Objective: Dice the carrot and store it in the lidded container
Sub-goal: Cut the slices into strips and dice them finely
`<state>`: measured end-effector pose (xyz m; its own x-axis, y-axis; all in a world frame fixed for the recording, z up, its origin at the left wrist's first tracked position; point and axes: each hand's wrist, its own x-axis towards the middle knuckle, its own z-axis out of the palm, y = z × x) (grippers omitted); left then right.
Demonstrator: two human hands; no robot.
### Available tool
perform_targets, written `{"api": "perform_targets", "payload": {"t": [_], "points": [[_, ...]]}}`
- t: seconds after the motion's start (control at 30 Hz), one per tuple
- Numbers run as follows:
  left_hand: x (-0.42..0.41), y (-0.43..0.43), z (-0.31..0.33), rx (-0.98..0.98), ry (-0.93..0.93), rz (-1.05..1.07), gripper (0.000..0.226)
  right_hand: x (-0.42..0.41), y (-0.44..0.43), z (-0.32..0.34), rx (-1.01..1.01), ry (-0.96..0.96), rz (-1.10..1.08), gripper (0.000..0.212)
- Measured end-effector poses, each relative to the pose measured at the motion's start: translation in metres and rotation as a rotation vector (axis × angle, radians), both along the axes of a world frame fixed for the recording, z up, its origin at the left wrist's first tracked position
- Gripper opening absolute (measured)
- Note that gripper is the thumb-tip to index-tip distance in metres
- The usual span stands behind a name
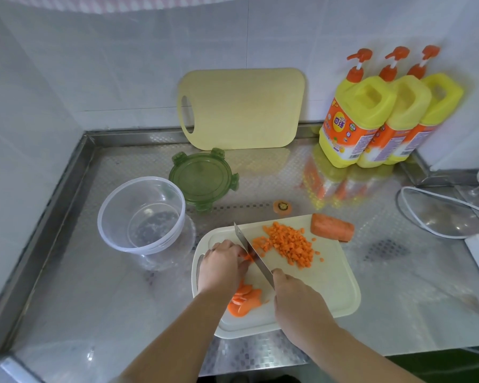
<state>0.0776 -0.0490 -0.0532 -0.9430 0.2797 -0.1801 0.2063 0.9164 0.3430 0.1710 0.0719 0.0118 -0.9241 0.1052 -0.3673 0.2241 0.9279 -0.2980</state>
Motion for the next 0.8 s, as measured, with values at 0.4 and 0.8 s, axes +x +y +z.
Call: {"api": "perform_targets", "payload": {"t": [0.4,0.8], "points": [[-0.004,0.002,0.005,-0.004,-0.046,0.000,0.030,-0.002,0.000,-0.012,0.049,-0.059,0.028,0.035],[-0.006,0.024,0.004,0.052,-0.042,-0.109,0.023,-0.003,0.041,-0.006,-0.032,-0.026,-0.093,0.008]]}}
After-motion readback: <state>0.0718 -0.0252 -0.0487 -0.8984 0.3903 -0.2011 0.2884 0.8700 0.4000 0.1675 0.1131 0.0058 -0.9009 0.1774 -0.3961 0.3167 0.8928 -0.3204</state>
